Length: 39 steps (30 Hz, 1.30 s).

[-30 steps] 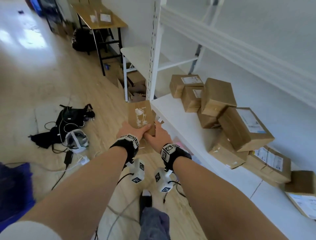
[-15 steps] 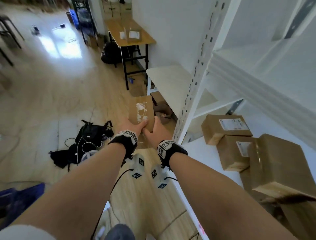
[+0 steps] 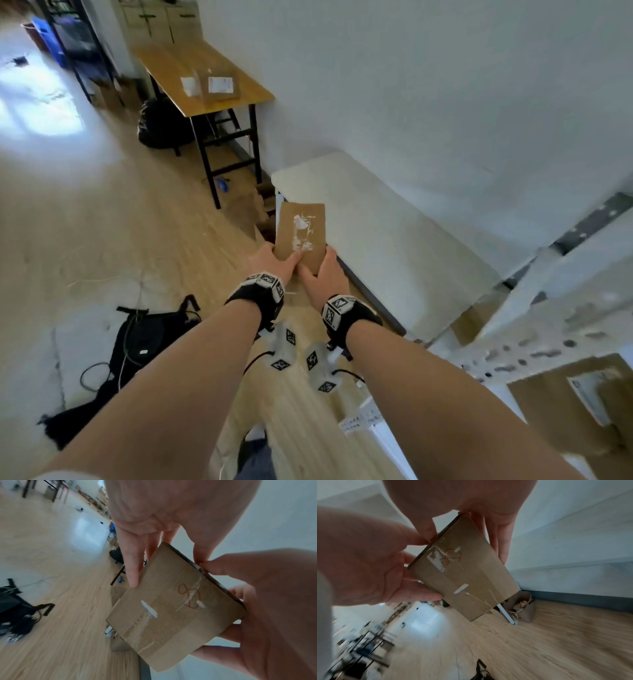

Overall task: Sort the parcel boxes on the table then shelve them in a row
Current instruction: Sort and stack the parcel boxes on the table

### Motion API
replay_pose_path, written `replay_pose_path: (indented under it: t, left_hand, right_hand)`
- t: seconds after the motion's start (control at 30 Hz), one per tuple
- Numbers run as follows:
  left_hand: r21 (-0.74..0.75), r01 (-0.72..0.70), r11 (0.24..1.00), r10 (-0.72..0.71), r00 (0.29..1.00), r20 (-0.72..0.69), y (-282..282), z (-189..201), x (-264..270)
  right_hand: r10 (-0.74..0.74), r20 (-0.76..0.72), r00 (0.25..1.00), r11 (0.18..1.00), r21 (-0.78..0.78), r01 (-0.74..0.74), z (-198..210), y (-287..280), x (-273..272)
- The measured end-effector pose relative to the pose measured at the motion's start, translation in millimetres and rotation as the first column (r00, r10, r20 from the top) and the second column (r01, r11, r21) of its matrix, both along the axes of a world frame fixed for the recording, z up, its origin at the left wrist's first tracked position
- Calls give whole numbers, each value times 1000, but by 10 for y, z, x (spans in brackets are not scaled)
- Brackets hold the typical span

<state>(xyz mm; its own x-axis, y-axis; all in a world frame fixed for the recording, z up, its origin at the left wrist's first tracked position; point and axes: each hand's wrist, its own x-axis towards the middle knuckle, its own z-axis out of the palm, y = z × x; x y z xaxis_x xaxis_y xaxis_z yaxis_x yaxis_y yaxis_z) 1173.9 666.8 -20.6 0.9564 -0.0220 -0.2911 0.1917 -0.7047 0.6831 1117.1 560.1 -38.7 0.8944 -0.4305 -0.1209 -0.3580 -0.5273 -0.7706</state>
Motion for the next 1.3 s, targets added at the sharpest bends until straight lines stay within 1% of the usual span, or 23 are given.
replay_pose_path:
  t: [0.1, 0.2, 0.37, 0.43, 0.57, 0.8, 0.97, 1.1, 1.3]
  left_hand:
    - [21, 134, 991, -134, 991, 4, -153, 55, 537]
    - [23, 250, 968, -250, 968, 3, -398, 54, 904]
    - [-37, 331, 943, -332, 943, -20, -860, -60, 1388]
    - [-31, 356, 934, -357, 934, -23, -1051, -140, 1601]
    - [-10, 433, 901, -434, 901, -3, -1476, -236, 2070]
    - [20, 436, 900, -436, 900, 0, -2286, -301, 3117]
    - [41, 404, 914, -404, 915, 5, -2684, -389, 3900]
    - [54, 375, 926, -373, 927, -38, -2891, -540, 4492]
    - [81, 414, 907, -409, 910, -76, -3100, -818, 5127]
  right_hand:
    - [-115, -18, 993, 993, 6, 115, 23, -79, 437]
    - [-227, -26, 974, 974, -6, 227, 2, -276, 716]
    - [-314, -36, 949, 949, -29, 313, -113, -696, 1155]
    - [-343, -38, 939, 939, -39, 341, -195, -862, 1348]
    - [-405, -48, 913, 914, -6, 405, -342, -1216, 1785]
    - [-441, -54, 896, 889, 107, 445, -455, -1994, 2845]
    - [-393, -85, 916, 903, 149, 402, -464, -2371, 3610]
    - [-352, -121, 928, 912, 176, 369, -525, -2558, 4134]
    - [-364, -173, 915, 909, 146, 389, -711, -2697, 4669]
